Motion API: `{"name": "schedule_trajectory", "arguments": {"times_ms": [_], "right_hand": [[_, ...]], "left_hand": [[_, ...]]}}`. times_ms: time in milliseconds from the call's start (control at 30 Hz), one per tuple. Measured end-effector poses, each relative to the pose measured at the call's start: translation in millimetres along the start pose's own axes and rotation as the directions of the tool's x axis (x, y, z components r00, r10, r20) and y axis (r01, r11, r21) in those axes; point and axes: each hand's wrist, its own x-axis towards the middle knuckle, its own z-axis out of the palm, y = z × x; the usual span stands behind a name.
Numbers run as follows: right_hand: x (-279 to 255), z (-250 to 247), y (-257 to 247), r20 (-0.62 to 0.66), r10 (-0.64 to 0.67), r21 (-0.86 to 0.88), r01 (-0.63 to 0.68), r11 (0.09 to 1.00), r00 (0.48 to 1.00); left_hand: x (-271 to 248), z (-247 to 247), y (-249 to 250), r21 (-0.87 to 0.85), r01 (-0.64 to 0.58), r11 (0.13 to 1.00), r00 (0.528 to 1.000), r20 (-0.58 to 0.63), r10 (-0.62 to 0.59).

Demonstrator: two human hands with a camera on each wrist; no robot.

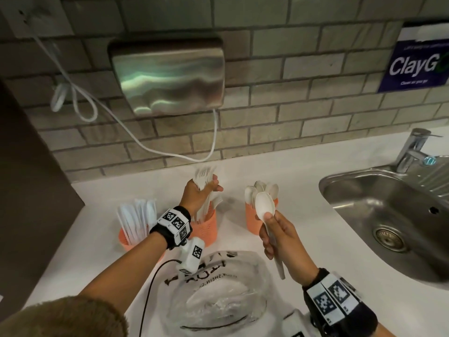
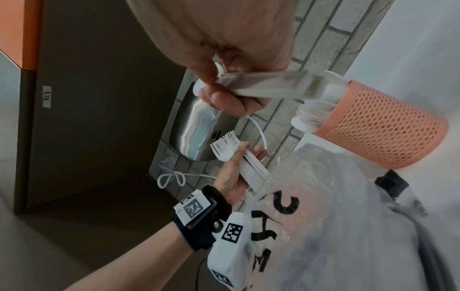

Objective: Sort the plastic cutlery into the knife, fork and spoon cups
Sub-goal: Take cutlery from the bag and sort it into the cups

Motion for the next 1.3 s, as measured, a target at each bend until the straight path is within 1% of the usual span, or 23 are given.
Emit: {"name": "schedule_trajectory", "arguments": {"times_ms": [200,267,333,433,533,600,667,733,767,833,867,900,967,1000,1033,1067,1100,1133,1233,1267,1300], "right_hand": [[4,2,3,-0.005,-0.005,-0.005,0.004,1.0,1.0],[4,2,4,-0.007,-0.011,-0.011,0.011,1.0,1.0],[5,2,5,-0.008,-0.016,-0.016,0.016,1.0,1.0],[5,1,5,-0.013,-0.015,-0.018,0.015,1.0,1.0],[6,0,6,-0.018,-0.017,-0.029,0.016,0.999,1.0],[6,0,6,-0.017,-0.017,-0.028,0.016,0.999,1.0],[6,1,5,-0.012,-0.024,-0.024,0.024,0.999,1.0],[6,2,4,-0.008,-0.03,-0.022,0.03,0.999,1.0],[6,2,3,-0.008,-0.033,-0.02,0.033,0.999,0.999],[6,1,3,-0.014,-0.04,-0.013,0.04,0.999,0.999],[5,0,3,-0.018,-0.04,-0.012,0.04,0.999,0.999],[6,0,3,-0.022,-0.038,-0.013,0.037,0.999,0.999],[6,0,4,-0.024,-0.032,-0.016,0.032,0.999,0.999],[6,1,4,-0.023,-0.03,-0.014,0.03,0.999,0.999],[7,2,5,-0.022,-0.028,-0.013,0.027,1.0,0.999],[7,3,6,-0.02,-0.025,-0.011,0.025,1.0,0.999],[6,3,6,-0.016,-0.023,-0.011,0.022,1.0,1.0],[6,3,7,-0.014,-0.022,-0.011,0.022,1.0,1.0],[4,0,7,-0.024,-0.035,-0.019,0.035,0.999,0.999],[3,-2,7,-0.031,-0.041,-0.026,0.04,0.999,0.999],[3,-4,7,-0.037,-0.047,-0.032,0.046,0.998,0.998]], "left_hand": [[7,-5,-7,0.047,-0.065,0.997,0.997,-0.046,0.067],[10,-8,-11,0.091,-0.098,0.991,0.993,-0.054,0.103],[12,-11,-14,0.184,-0.139,0.973,0.989,-0.023,0.145],[11,-13,-14,0.394,-0.17,0.903,0.985,0.054,0.162],[9,-18,-15,0.572,-0.182,0.8,0.983,0.087,0.161],[9,-21,-14,0.663,-0.213,0.718,0.976,0.111,0.187],[10,-22,-11,0.715,-0.221,0.663,0.975,0.156,0.157],[11,-24,-10,0.726,-0.212,0.654,0.976,0.187,0.11],[10,-26,-9,0.72,-0.213,0.661,0.976,0.185,0.113],[9,-28,-9,0.715,-0.234,0.659,0.972,0.164,0.167],[8,-28,-10,0.749,-0.244,0.616,0.969,0.169,0.178],[8,-27,-11,0.819,-0.254,0.515,0.967,0.198,0.161],[8,-22,-14,0.934,-0.254,0.252,0.967,0.241,0.082],[9,-19,-14,0.954,-0.247,0.17,0.969,0.242,0.055],[9,-17,-13,0.963,-0.24,0.123,0.971,0.237,0.04],[10,-16,-12,0.965,-0.238,0.109,0.971,0.235,0.042],[11,-15,-10,0.961,-0.241,0.135,0.97,0.236,0.054],[11,-15,-8,0.949,-0.245,0.197,0.969,0.235,0.074],[2,-19,-4,0.862,-0.251,0.442,0.96,0.164,0.226],[-3,-22,-5,0.827,-0.265,0.495,0.952,0.144,0.269],[-10,-24,-8,0.81,-0.292,0.508,0.943,0.156,0.292]]}}
